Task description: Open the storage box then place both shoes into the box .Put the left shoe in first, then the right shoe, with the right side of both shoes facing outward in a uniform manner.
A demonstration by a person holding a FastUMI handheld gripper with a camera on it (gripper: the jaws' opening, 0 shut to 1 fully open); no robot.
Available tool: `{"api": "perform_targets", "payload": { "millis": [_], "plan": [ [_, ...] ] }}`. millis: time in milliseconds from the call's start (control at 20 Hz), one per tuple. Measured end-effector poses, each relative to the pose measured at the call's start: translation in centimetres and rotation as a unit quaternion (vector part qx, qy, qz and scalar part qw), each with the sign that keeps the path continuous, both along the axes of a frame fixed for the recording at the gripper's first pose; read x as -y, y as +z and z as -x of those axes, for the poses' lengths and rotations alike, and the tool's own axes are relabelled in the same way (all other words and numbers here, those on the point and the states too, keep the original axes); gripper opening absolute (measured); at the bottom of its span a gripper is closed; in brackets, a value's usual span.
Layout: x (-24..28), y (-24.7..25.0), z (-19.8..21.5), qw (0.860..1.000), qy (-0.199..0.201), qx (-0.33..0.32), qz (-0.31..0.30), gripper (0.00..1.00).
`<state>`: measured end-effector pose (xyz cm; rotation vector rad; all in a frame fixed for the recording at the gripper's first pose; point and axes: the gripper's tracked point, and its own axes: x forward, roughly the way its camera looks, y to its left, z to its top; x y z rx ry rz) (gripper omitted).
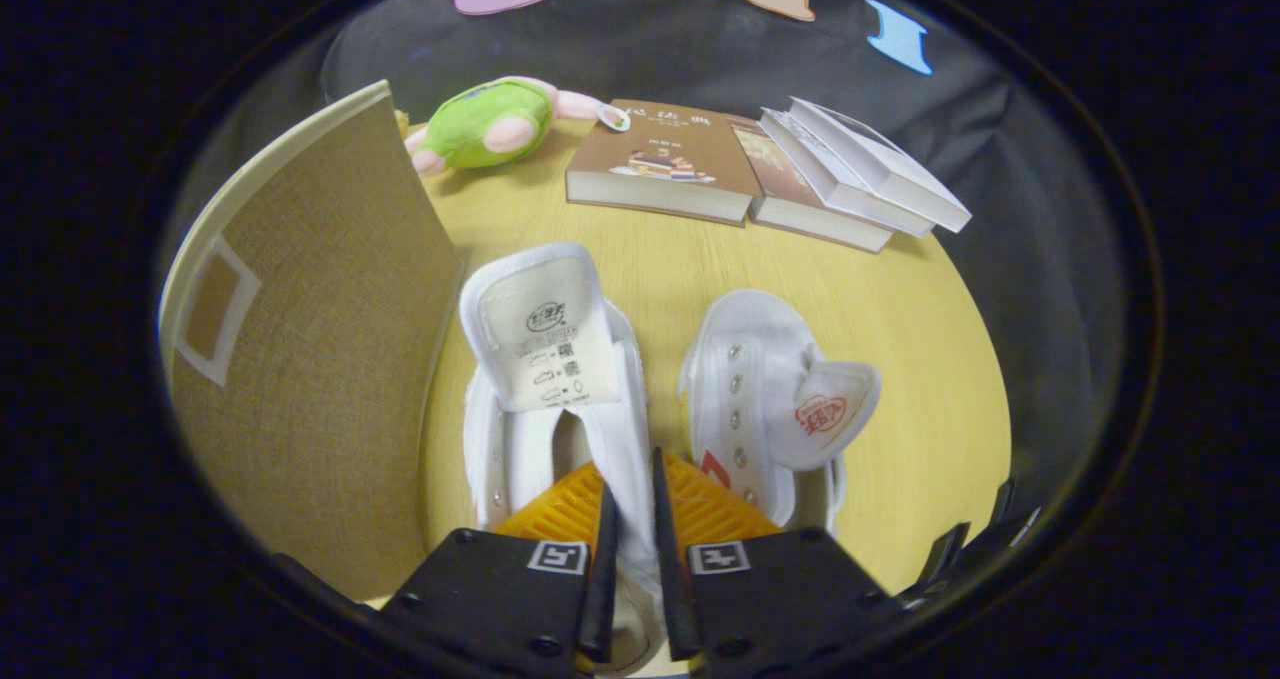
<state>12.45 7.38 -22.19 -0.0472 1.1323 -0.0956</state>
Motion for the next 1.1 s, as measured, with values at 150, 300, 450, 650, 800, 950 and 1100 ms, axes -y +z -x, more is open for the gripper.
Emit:
{"api": "perform_targets", "payload": {
  "millis": [150,300,450,650,800,950,1100],
  "plan": [
    [0.3,0.0,0.4,0.997,-0.072,0.016,-0.012,0.24],
    [0.3,-0.5,0.5,0.992,-0.112,0.018,-0.059,0.25],
    [0.0,-0.4,0.1,0.992,-0.084,0.019,-0.093,0.26],
    [-0.1,0.1,0.0,0.992,-0.090,0.037,-0.075,0.16],
    [0.0,0.4,-0.1,0.992,-0.101,0.053,-0.048,0.08],
    [-0.6,1.1,-0.3,0.991,-0.103,0.069,-0.050,0.08],
    [-0.8,2.4,-0.4,0.991,-0.101,0.081,-0.040,0.08]
  ]
}}
